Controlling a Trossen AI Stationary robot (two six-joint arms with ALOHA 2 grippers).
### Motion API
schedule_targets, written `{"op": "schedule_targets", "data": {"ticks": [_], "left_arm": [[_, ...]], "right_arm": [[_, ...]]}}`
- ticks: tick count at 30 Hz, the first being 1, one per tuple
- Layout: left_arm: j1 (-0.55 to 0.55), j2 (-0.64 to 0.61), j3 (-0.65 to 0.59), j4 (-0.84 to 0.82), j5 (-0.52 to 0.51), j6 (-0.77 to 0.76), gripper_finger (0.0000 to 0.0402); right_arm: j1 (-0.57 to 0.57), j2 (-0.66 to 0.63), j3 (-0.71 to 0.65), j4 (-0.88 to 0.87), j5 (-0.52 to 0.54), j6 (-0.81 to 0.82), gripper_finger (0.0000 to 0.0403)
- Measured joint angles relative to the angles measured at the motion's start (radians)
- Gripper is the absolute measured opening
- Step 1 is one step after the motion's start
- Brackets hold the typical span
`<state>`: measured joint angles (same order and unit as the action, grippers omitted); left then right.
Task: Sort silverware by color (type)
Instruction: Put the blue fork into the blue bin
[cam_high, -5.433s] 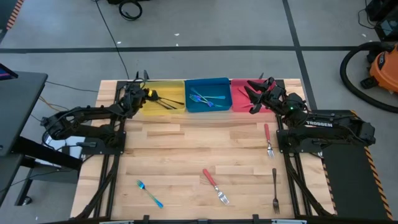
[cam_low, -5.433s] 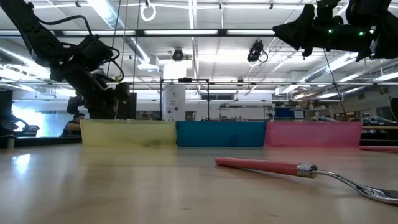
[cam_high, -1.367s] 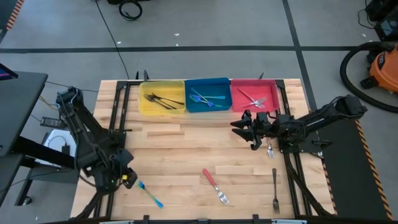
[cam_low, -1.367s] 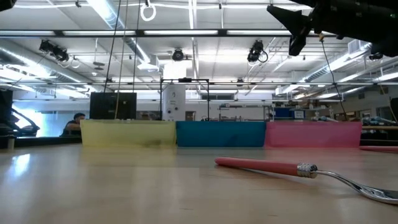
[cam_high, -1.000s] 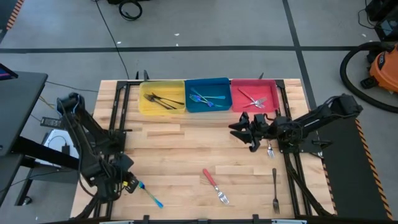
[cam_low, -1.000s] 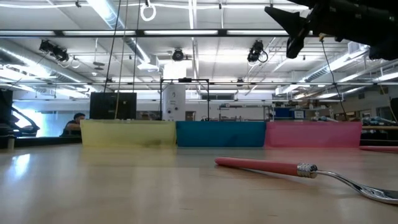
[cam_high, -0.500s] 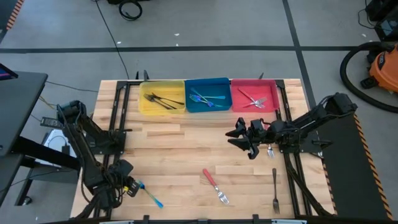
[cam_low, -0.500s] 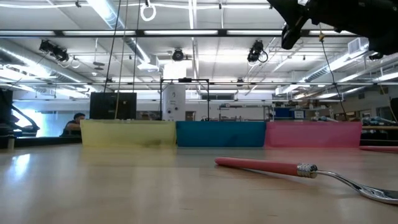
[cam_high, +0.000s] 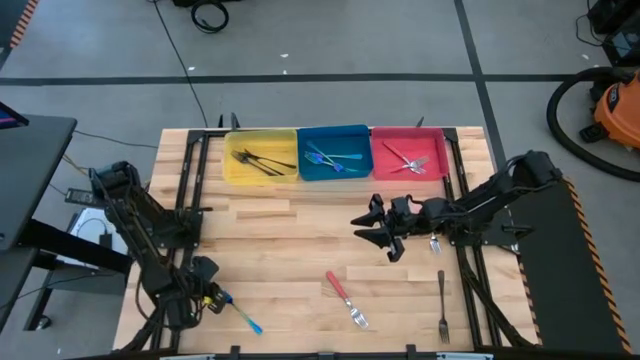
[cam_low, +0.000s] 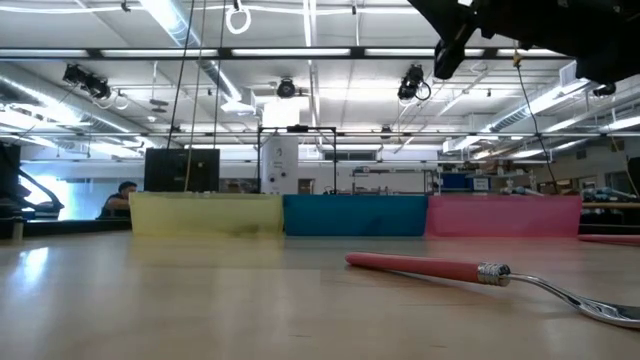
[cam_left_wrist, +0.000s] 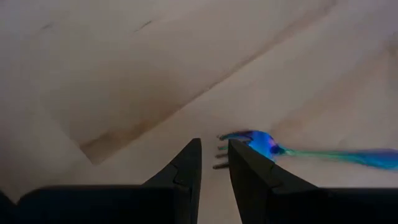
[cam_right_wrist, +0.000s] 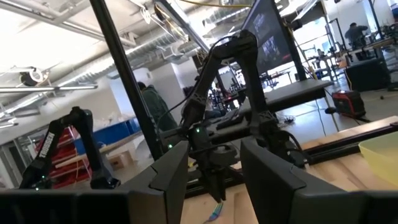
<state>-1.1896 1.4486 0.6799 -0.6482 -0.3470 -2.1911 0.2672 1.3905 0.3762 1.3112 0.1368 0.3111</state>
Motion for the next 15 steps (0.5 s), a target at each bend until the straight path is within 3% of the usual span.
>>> {"op": "schedule_targets", "data": {"ticks": [8,15], "left_arm": [[0.01,-0.058,-0.009,0.024,-0.023,-0.01,0.008],[0.015,-0.059,-0.081,0.224,-0.015,0.0,0.008]], "right_arm": [[-0.002,0.015,0.003,-0.009,0.001,0.0,0.0156],[-0.002,0.015,0.003,-0.026,0.0,0.0,0.0156]]}}
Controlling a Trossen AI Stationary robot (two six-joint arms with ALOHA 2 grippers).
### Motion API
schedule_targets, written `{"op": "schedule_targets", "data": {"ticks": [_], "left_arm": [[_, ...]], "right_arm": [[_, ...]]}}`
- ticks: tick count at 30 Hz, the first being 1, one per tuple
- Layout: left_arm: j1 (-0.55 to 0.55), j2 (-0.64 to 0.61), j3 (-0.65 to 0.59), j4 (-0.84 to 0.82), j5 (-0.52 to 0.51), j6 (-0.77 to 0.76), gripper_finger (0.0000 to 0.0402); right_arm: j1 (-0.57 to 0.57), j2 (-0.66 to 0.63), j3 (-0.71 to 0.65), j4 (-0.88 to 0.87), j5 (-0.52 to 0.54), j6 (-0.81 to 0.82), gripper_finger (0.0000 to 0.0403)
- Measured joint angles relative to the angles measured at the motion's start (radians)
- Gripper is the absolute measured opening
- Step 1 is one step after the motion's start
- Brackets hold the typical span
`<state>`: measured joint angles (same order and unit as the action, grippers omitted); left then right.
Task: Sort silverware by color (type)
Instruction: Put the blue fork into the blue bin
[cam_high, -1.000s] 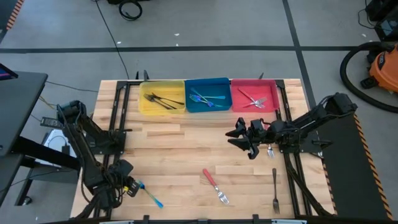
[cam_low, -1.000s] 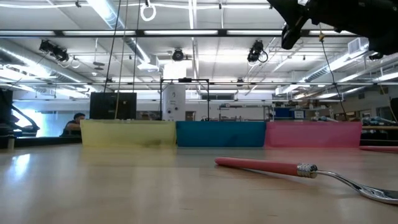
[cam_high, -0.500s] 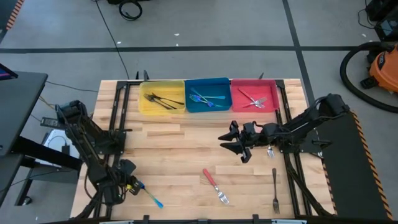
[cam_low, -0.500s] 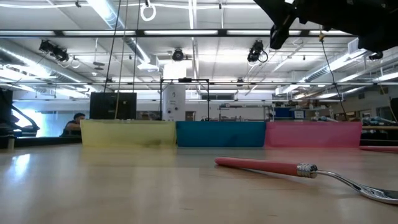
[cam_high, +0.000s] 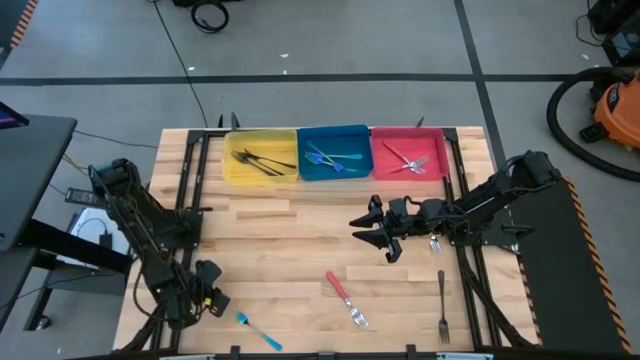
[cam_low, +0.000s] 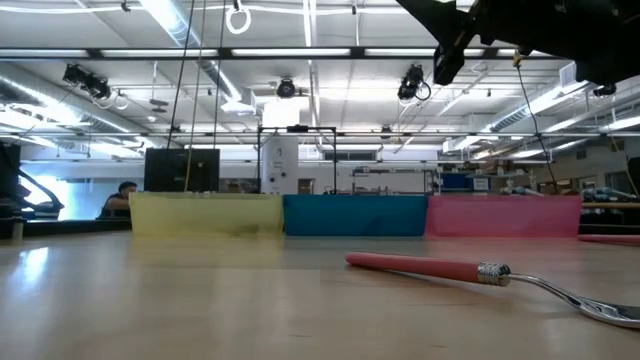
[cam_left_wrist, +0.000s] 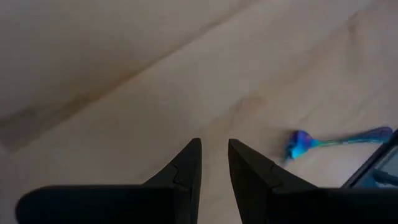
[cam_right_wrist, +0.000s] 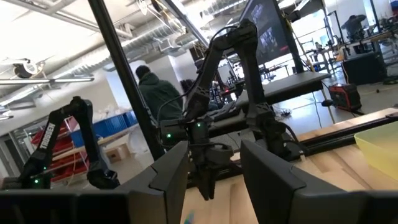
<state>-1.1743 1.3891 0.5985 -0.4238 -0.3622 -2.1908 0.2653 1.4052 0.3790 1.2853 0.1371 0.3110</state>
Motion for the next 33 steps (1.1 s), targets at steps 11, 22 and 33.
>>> {"op": "schedule_targets", "data": {"ticks": [11,22,33], "left_arm": [[0.018,-0.002,-0.021,0.132,-0.004,0.082,0.008],[0.036,-0.001,-0.019,0.209,-0.021,0.119,0.008],[0.102,0.007,-0.019,0.263,0.004,0.232,0.008]], "right_arm": [[0.0,0.0,0.0,-0.006,0.0,0.0,0.0156],[0.0,0.0,0.0,-0.008,0.0,0.0,0.0156],[0.0,0.0,-0.001,-0.009,0.001,0.0,0.0156]]}}
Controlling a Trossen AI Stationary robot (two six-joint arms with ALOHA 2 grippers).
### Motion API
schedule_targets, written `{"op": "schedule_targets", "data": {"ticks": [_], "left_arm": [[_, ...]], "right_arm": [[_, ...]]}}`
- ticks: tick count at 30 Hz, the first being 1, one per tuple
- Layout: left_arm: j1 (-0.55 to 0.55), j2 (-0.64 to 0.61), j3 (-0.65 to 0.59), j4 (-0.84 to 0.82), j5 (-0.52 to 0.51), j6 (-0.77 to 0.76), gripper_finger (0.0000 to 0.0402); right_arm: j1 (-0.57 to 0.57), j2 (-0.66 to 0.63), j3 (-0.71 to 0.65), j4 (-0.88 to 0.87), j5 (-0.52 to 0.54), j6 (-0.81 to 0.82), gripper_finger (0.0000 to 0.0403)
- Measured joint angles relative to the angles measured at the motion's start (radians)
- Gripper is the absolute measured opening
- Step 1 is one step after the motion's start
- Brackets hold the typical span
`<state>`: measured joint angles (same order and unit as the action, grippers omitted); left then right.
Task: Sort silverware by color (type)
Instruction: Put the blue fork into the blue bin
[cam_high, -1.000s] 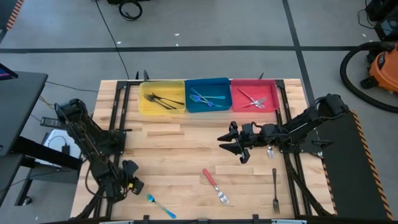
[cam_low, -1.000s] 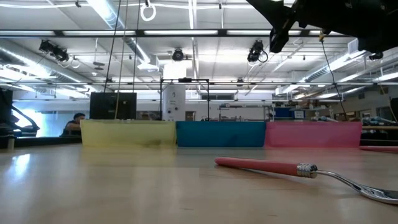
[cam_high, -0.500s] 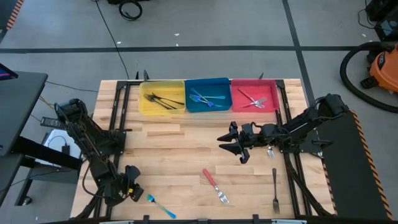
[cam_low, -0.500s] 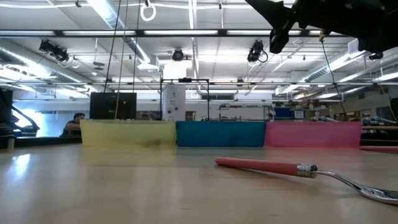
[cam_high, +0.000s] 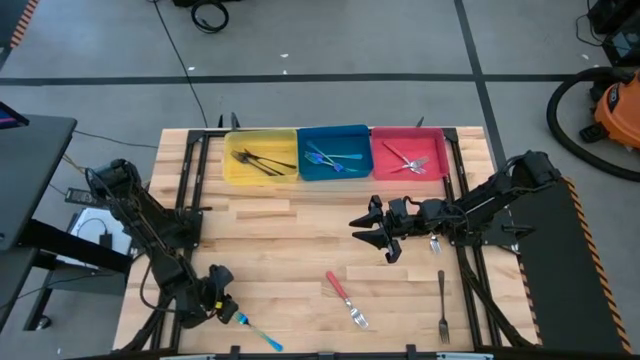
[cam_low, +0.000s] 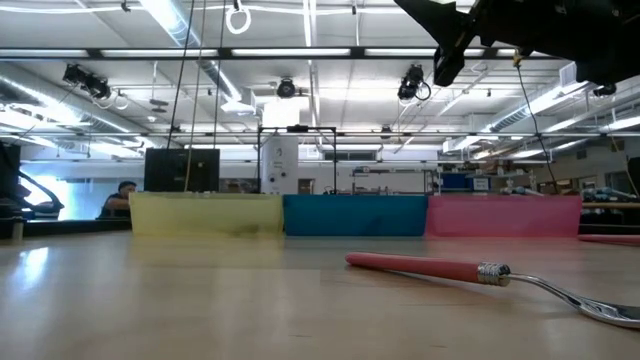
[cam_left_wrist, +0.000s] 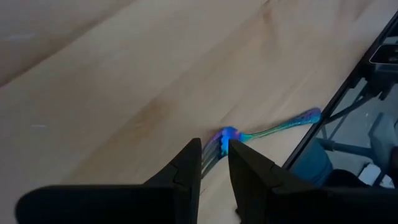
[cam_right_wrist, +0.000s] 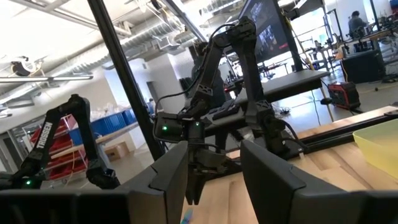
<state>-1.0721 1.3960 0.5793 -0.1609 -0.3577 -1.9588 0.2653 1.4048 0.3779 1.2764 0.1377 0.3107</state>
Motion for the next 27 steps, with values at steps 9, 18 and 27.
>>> {"op": "schedule_targets", "data": {"ticks": [9,18,27], "left_arm": [[0.003,0.0,0.0,0.002,0.003,0.002,0.008],[0.002,0.0,0.0,0.0,0.003,-0.001,0.008],[-0.03,0.025,0.0,-0.038,0.022,-0.045,0.008]], "right_arm": [[0.0,0.0,0.0,-0.02,0.0,0.0,0.0156],[0.002,0.0,0.0,-0.024,-0.001,0.0,0.0156],[0.002,0.0,0.0,-0.024,-0.009,0.004,0.0156]]}}
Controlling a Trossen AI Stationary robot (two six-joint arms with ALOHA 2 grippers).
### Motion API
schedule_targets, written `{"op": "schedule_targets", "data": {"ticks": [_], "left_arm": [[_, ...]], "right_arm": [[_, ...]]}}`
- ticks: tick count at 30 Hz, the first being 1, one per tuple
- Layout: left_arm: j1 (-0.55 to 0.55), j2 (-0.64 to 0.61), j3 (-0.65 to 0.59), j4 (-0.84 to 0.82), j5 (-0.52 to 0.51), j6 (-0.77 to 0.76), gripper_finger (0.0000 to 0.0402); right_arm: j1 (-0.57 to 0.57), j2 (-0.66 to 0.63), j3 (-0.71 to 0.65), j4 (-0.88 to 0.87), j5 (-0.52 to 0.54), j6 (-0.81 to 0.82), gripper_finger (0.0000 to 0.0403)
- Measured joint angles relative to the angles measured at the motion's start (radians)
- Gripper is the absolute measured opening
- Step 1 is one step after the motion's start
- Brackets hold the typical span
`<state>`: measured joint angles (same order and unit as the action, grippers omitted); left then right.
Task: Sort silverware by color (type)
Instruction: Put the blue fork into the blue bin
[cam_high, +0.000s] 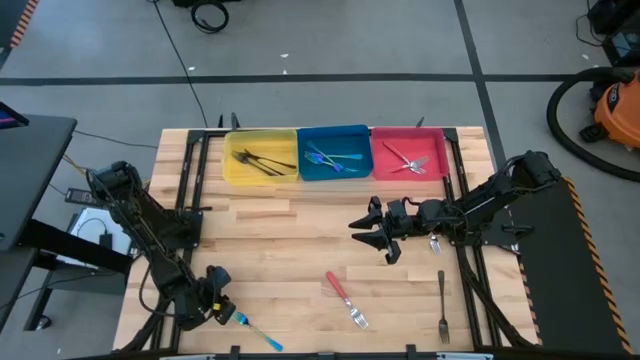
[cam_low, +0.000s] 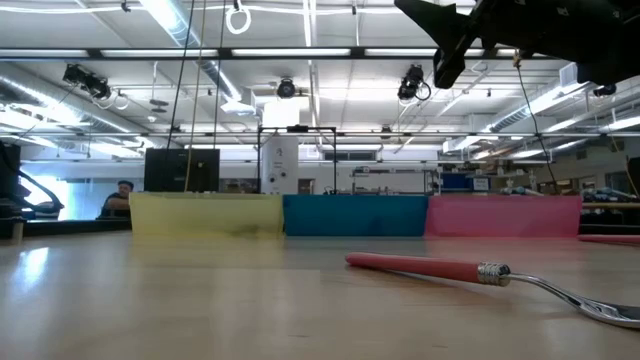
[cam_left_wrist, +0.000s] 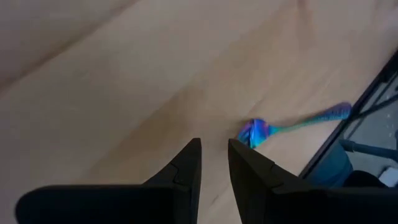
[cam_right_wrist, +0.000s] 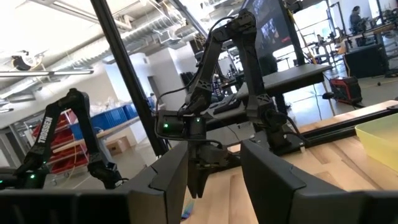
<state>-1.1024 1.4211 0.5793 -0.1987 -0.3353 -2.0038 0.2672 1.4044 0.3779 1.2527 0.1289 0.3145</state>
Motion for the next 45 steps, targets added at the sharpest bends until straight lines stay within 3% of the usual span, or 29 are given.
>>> {"op": "schedule_targets", "data": {"ticks": [30,39,45], "left_arm": [[0.011,0.104,0.0,0.163,-0.001,0.035,0.0078],[0.011,0.103,0.001,0.168,-0.007,0.037,0.0011],[0.011,0.103,0.001,0.191,-0.041,0.05,0.0008]], "right_arm": [[0.0,0.0,0.0,-0.001,0.002,-0.003,0.0156],[0.0,0.0,0.0,-0.002,0.002,-0.003,0.0156],[0.0,0.0,0.0,-0.002,0.002,-0.003,0.0156]]}}
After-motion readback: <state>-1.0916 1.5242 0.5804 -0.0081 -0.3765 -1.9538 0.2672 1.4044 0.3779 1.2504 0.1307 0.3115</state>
